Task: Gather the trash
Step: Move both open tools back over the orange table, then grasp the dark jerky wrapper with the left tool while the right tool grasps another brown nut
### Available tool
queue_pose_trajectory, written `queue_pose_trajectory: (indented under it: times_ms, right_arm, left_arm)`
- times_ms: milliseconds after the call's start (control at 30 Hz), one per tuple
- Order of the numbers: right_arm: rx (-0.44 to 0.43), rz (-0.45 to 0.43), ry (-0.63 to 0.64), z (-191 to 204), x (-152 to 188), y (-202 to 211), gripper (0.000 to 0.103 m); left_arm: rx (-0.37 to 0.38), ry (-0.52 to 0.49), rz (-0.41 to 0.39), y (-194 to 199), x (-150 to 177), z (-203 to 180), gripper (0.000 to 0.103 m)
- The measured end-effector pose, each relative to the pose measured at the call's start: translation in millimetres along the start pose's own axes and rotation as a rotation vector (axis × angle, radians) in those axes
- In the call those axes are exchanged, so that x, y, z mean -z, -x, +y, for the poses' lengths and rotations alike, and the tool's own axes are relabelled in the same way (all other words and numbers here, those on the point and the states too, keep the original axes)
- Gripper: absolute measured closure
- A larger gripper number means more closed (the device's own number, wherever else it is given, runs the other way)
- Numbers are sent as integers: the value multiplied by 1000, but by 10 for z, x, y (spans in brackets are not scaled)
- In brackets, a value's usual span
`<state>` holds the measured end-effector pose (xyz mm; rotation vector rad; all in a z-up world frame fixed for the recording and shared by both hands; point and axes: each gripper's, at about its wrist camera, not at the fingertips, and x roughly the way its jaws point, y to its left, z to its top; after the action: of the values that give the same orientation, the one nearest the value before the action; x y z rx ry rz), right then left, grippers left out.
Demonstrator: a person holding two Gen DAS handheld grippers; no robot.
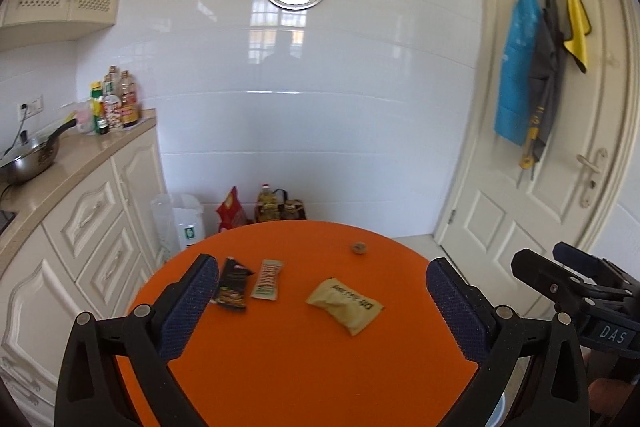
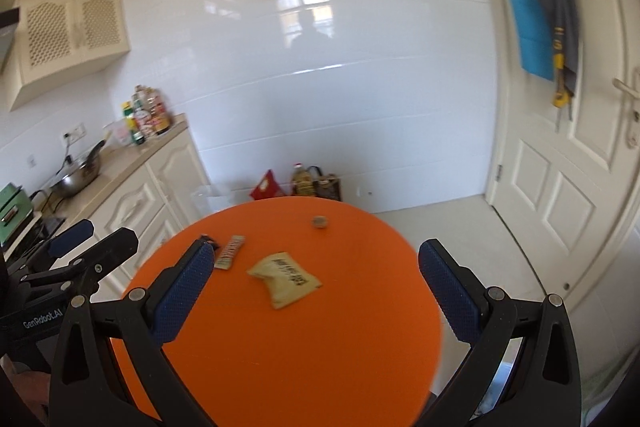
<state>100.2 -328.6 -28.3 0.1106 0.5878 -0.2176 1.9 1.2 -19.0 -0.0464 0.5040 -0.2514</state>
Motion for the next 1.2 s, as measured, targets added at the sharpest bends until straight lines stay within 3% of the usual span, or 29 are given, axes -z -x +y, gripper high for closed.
queue_pose_trajectory:
  times_ms: [333, 633, 800, 1033, 1200]
  right_arm:
    - [-64, 34, 53, 339, -40, -284, 0]
    - [-41, 112, 69, 281, -30, -784, 0]
    - [-12, 187, 74, 189, -23, -1324, 0]
    - [21, 290, 66, 61, 20, -2201, 0]
    - [53, 336, 27, -103, 23, -2814, 0]
  left_arm:
    - [-70, 77, 37, 46, -13, 301, 1]
    - [-129, 123, 131, -557, -125, 697, 1]
    - [-148, 107, 201, -1249, -277, 866, 1]
    - [-186, 36, 346, -2638, -399, 878, 1]
    - [-188, 45, 436, -3560, -443, 954, 2]
